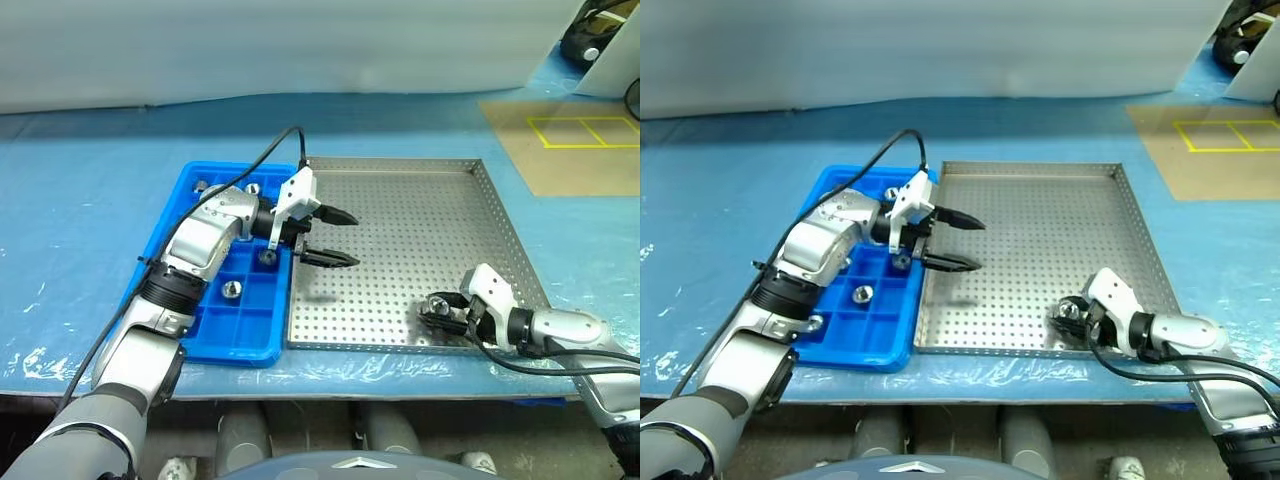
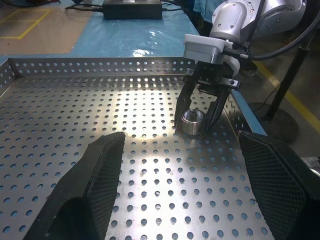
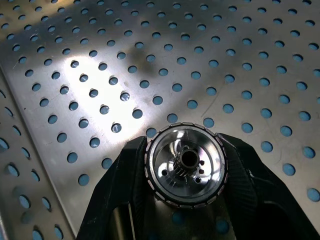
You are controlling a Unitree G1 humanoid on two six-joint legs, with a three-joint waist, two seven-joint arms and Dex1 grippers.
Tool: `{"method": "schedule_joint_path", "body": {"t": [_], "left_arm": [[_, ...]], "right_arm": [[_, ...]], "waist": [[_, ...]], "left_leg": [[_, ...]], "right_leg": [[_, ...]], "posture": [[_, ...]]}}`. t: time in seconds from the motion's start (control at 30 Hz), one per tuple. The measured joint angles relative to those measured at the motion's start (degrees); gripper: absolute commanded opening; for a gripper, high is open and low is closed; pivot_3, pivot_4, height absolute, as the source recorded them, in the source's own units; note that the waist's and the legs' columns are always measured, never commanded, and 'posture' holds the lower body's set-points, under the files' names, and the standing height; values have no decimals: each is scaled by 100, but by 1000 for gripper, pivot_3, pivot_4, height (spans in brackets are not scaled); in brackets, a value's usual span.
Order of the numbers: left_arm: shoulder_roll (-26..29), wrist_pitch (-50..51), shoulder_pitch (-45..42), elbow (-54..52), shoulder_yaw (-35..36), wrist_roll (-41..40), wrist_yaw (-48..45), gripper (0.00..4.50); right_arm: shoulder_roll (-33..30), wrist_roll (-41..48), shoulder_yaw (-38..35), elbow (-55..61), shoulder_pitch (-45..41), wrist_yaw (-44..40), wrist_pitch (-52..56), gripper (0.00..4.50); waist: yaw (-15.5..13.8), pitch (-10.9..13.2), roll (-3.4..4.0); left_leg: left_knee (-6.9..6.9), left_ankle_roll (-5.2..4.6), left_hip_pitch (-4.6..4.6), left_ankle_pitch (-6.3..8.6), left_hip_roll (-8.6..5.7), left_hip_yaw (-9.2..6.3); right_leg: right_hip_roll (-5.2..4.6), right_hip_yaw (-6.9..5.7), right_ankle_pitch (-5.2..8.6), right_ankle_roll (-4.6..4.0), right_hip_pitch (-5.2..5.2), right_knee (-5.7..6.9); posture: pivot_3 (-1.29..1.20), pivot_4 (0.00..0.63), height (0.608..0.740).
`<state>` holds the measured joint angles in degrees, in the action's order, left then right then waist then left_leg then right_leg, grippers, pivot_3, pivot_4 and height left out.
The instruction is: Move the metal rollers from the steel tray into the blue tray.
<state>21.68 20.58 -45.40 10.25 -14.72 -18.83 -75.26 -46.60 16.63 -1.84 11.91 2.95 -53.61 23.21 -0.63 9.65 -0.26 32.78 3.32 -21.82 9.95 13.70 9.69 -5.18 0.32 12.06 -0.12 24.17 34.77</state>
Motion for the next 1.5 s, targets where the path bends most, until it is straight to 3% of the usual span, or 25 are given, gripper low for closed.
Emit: {"method": "schedule_joint_path", "body": {"t": [0.4, 0.6, 0.77, 1.03, 1.2, 1.5], "left_arm": [[1200, 171, -476, 491, 841, -135, -187, 3834], [1558, 276, -968, 924, 1840, -180, 865, 3834], [1964, 625, -771, 623, 2341, -391, 1188, 3834], [1954, 1187, -627, 225, 2993, -934, 2028, 3834], [2475, 2139, 772, -1406, 2766, -1886, 1014, 3834], [2968, 2500, 2392, -2946, 2624, -2366, 685, 3834]], "right_arm": [[572, -308, 887, -965, -1779, -395, -250, 1669], [1182, -572, 1414, -1996, -2745, -776, -734, 1669], [1762, -675, 1673, -2586, -3515, -1085, -1091, 1669], [2430, -638, 1897, -2655, -4174, -1521, -1222, 1669], [2102, -597, 2131, -2007, -3977, -2099, -1180, 1669], [2156, -641, 2603, -1609, -3574, -2476, -1368, 1669]], "waist": [[-139, 0, 9], [-298, 1, 7], [-437, 2, 9], [-803, 4, 5], [-867, 4, 4], [-798, 5, 3]], "left_leg": [[-13, 11, -11, -7, 1, 0], [-8, 16, -21, -9, 4, -5], [-16, 37, -30, -22, 9, -12], [26, 64, -133, -38, 10, -89], [22, 68, -144, -39, 9, -106], [-4, 105, -109, -62, 31, -119]], "right_leg": [[0, -8, 0, -1, 14, 3], [-2, -14, -1, -2, 21, 9], [-5, -26, 4, -10, 31, 16], [-4, -55, 18, -36, 100, 94], [-8, -84, 21, -38, 98, 88], [9, -79, 21, -41, 97, 105]], "posture": [[11, 150, 740], [160, 150, 740], [234, 150, 740], [262, 150, 740], [254, 150, 740], [285, 150, 740]]}}
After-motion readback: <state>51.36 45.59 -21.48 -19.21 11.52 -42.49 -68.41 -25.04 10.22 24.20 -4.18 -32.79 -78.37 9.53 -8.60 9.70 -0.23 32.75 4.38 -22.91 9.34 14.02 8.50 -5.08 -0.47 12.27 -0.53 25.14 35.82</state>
